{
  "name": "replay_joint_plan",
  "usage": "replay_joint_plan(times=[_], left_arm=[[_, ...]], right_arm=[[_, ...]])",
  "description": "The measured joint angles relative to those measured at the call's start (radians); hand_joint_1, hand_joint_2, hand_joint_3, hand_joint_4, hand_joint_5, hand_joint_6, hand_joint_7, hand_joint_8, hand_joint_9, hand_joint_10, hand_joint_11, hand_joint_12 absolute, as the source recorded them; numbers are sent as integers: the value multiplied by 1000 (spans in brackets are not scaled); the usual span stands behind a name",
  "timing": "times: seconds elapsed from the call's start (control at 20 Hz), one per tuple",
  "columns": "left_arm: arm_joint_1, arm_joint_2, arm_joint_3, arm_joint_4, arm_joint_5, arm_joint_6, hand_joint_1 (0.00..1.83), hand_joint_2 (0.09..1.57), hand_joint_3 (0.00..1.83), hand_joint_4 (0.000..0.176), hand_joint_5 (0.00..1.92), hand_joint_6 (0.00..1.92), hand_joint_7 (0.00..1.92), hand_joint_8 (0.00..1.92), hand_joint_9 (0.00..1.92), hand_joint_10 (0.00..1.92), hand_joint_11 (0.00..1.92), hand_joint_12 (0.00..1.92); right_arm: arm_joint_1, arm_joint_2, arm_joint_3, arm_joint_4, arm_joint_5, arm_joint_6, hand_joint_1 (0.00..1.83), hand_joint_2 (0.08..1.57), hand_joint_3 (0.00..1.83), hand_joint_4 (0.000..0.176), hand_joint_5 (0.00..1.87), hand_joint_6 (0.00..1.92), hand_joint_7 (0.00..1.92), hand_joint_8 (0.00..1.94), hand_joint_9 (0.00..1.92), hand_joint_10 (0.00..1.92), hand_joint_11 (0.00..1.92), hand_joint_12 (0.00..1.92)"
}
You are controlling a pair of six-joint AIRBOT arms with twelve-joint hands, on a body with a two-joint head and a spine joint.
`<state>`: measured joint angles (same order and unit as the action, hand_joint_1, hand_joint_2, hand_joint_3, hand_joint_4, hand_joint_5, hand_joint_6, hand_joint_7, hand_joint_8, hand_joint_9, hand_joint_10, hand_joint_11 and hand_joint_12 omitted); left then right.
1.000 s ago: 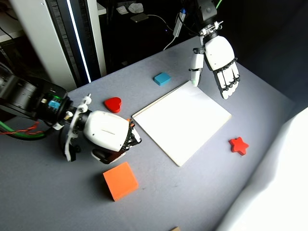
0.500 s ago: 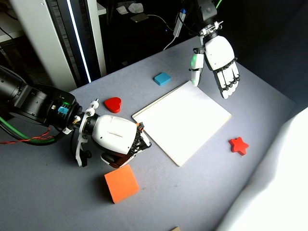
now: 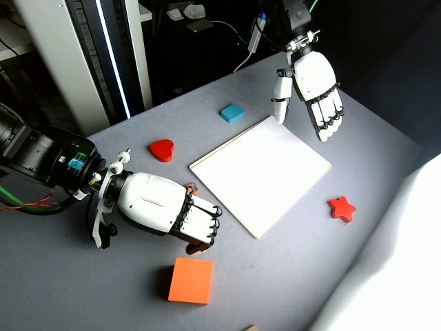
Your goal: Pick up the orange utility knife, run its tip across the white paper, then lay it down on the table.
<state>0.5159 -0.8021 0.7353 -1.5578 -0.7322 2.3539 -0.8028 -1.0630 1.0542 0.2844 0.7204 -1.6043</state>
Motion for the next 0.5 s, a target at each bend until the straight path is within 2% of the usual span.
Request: replay_joint_plan(times=[0.1, 0.2, 0.25, 0.3, 0.35, 0.5], left_arm=[[0, 0, 0, 0, 0, 0, 0, 1248, 2, 50, 2, 0, 112, 1, 109, 6, 0, 515], [0, 0, 0, 0, 0, 0, 0, 1248, 1, 51, 0, 0, 95, 0, 91, 2, 0, 493], [0, 0, 0, 0, 0, 0, 0, 1251, 1, 50, 5, 1, 106, 3, 106, 7, 0, 532], [0, 0, 0, 0, 0, 0, 0, 1248, 0, 50, 11, 2, 121, 5, 116, 8, 0, 584], [0, 0, 0, 0, 0, 0, 0, 1251, 1, 52, 15, 2, 119, 2, 110, 4, 0, 571], [0, 0, 0, 0, 0, 0, 0, 1249, 0, 51, 15, 2, 125, 4, 126, 10, 0, 564]], right_arm=[[-1, 2, 0, 0, 0, 1, 659, 1199, 0, 0, 0, 598, 188, 431, 0, 1013, 0, 1696], [-1, 2, 0, 0, 0, 2, 664, 1155, 0, 0, 0, 268, 99, 213, 0, 560, 0, 1327], [-1, 2, 0, 0, 0, 2, 623, 1133, 0, 0, 0, 53, 19, 88, 0, 184, 0, 853], [-1, 2, -1, -4, 0, 3, 528, 1117, 0, 0, 0, 10, 3, 17, 0, 36, 0, 301], [-1, 2, -1, -6, 1, 3, 537, 1062, 0, 0, 0, 1, 0, 3, 0, 6, 0, 59], [-1, 6, -5, -11, 1, 4, 527, 1004, 0, 0, 0, 0, 0, 0, 0, 0, 0, 1]])
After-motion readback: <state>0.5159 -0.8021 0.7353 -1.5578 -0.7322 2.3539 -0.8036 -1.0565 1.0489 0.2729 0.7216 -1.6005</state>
